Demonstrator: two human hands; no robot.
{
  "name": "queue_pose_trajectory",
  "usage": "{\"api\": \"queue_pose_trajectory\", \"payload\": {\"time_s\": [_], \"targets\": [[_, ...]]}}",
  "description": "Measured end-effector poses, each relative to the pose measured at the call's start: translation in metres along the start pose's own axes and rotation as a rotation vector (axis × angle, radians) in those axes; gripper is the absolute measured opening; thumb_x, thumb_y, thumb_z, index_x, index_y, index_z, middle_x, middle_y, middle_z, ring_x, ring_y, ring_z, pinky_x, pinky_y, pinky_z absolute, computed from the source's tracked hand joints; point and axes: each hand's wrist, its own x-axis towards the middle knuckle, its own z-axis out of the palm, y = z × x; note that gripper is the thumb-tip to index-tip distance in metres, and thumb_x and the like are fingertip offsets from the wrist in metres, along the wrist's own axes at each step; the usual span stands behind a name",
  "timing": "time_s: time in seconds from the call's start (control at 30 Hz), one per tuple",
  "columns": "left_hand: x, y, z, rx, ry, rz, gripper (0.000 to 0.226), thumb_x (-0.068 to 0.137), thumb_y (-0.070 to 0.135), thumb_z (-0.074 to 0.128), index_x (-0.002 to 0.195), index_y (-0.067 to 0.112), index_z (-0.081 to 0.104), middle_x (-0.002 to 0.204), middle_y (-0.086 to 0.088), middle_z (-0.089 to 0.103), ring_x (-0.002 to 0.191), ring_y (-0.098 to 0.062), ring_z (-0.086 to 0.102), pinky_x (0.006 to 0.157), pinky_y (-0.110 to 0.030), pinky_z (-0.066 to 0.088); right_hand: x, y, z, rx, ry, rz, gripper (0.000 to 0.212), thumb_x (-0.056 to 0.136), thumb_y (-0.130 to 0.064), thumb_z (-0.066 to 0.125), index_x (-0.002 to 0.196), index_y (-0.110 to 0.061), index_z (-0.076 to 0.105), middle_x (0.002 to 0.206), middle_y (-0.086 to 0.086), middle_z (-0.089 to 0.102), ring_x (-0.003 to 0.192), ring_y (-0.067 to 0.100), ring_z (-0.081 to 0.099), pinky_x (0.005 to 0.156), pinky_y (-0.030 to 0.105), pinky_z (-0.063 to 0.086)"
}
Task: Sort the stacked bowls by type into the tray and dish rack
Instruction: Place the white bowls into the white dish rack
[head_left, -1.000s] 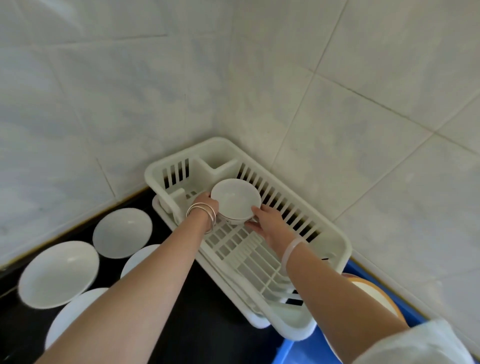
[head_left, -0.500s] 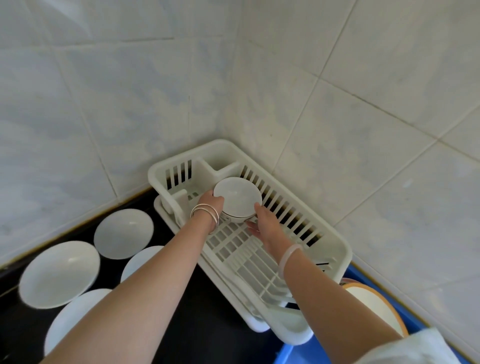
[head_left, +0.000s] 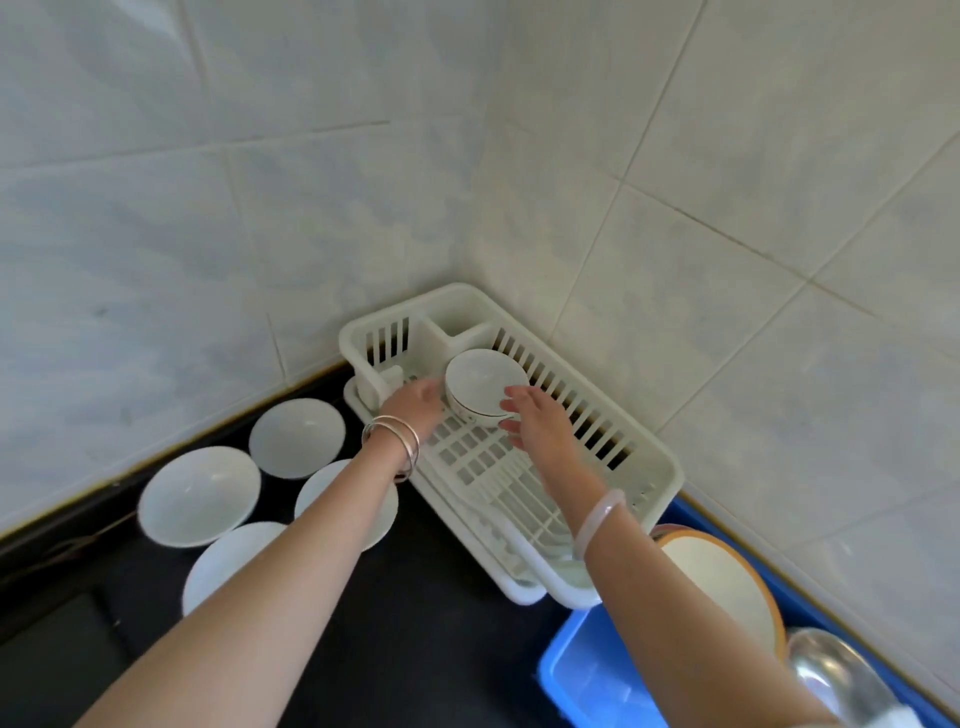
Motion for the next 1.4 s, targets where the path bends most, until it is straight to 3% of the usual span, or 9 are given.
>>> {"api": "queue_pose_trajectory", "payload": {"time_s": [0.1, 0.27, 0.47, 0.63, 0.8, 0.9, 1.07, 1.2, 1.4], "targets": [[-0.037, -0.017, -0.02, 0.028, 0.048, 0.023, 0.039, 0.094, 0.021, 0.042, 0.133, 0.018, 0.048, 0.135, -0.003, 0.054, 0.12, -0.021, 0.053, 0.095, -0.031, 0.041, -0.041, -0.009, 0.014, -0.027, -0.093, -0.065, 0.023, 0.098, -0.027, 0.041, 0.106, -0.02, 0.06, 0.096, -0.004, 0.066, 0.08, 0.011, 0.063, 0.079, 0.032, 0.051], [-0.108, -0.07, -0.053, 0.117, 0.17, -0.027, 0.037, 0.091, 0.02, 0.048, 0.128, 0.02, 0.053, 0.131, -0.002, 0.058, 0.121, -0.022, 0.053, 0.099, -0.032, 0.038, -0.084, 0.02, 0.051, -0.084, -0.241, 0.001, 0.023, 0.097, -0.031, 0.041, 0.109, -0.022, 0.058, 0.09, -0.007, 0.065, 0.076, 0.01, 0.062, 0.075, 0.029, 0.05], [-0.164, -0.135, -0.072, 0.215, 0.316, -0.201, 0.043, 0.09, 0.015, 0.051, 0.132, 0.015, 0.048, 0.138, -0.009, 0.05, 0.127, -0.029, 0.045, 0.105, -0.04, 0.034, -0.083, 0.078, 0.091, -0.338, -0.25, 0.18, 0.042, 0.095, -0.036, 0.045, 0.134, -0.021, 0.046, 0.122, 0.005, 0.059, 0.106, 0.021, 0.059, 0.098, 0.043, 0.049], [-0.18, -0.174, -0.078, 0.198, 0.431, -0.276, 0.052, 0.086, 0.006, 0.055, 0.136, 0.012, 0.041, 0.148, -0.013, 0.032, 0.132, -0.03, 0.039, 0.108, -0.042, 0.033, -0.078, 0.089, 0.121, -0.247, -0.265, 0.32, 0.051, 0.094, -0.03, 0.047, 0.142, -0.019, 0.034, 0.111, 0.007, 0.06, 0.082, 0.018, 0.061, 0.061, 0.027, 0.053], [-0.177, -0.19, -0.08, -0.154, 0.458, -0.368, 0.06, 0.086, 0.003, 0.053, 0.14, 0.019, 0.034, 0.14, -0.009, 0.048, 0.127, -0.032, 0.046, 0.105, -0.045, 0.035, -0.067, 0.095, 0.141, -0.016, -0.195, 0.409, 0.038, 0.092, -0.01, 0.05, 0.13, -0.005, 0.047, 0.111, 0.017, 0.06, 0.1, 0.03, 0.063, 0.077, 0.036, 0.057], [-0.176, -0.198, -0.081, -0.264, 0.445, -0.391, 0.056, 0.087, 0.005, 0.052, 0.139, 0.019, 0.036, 0.141, -0.007, 0.048, 0.13, -0.029, 0.043, 0.107, -0.043, 0.034, -0.066, 0.094, 0.143, 0.085, -0.133, 0.409, 0.03, 0.09, 0.0, 0.048, 0.119, 0.0, 0.054, 0.12, 0.018, 0.057, 0.094, 0.028, 0.062, 0.073, 0.032, 0.057], [-0.176, -0.206, -0.084, -0.343, 0.419, -0.376, 0.055, 0.088, 0.006, 0.052, 0.139, 0.02, 0.037, 0.143, -0.005, 0.045, 0.133, -0.027, 0.04, 0.11, -0.045, 0.032, -0.076, 0.082, 0.135, 0.068, -0.104, 0.317, 0.03, 0.089, 0.003, 0.049, 0.118, -0.002, 0.057, 0.106, 0.006, 0.059, 0.078, 0.017, 0.062, 0.063, 0.025, 0.059], [-0.175, -0.21, -0.084, -0.432, 0.417, -0.373, 0.054, 0.088, 0.006, 0.052, 0.138, 0.022, 0.039, 0.141, -0.005, 0.047, 0.132, -0.027, 0.041, 0.108, -0.051, 0.036, -0.088, 0.054, 0.13, 0.022, -0.179, 0.177, 0.019, 0.088, 0.001, 0.05, 0.083, -0.013, 0.062, 0.087, -0.003, 0.062, 0.079, 0.016, 0.065, 0.057, 0.02, 0.057], [-0.172, -0.209, -0.09, -0.692, 0.388, -0.427, 0.044, 0.093, 0.01, 0.045, 0.136, 0.023, 0.044, 0.138, -0.008, 0.048, 0.126, -0.031, 0.047, 0.105, -0.044, 0.038, -0.109, 0.042, 0.151, -0.194, -0.272, 0.104, 0.01, 0.085, -0.01, 0.062, 0.079, -0.013, 0.07, 0.08, 0.004, 0.073, 0.07, 0.014, 0.072, 0.075, 0.037, 0.061]]}}
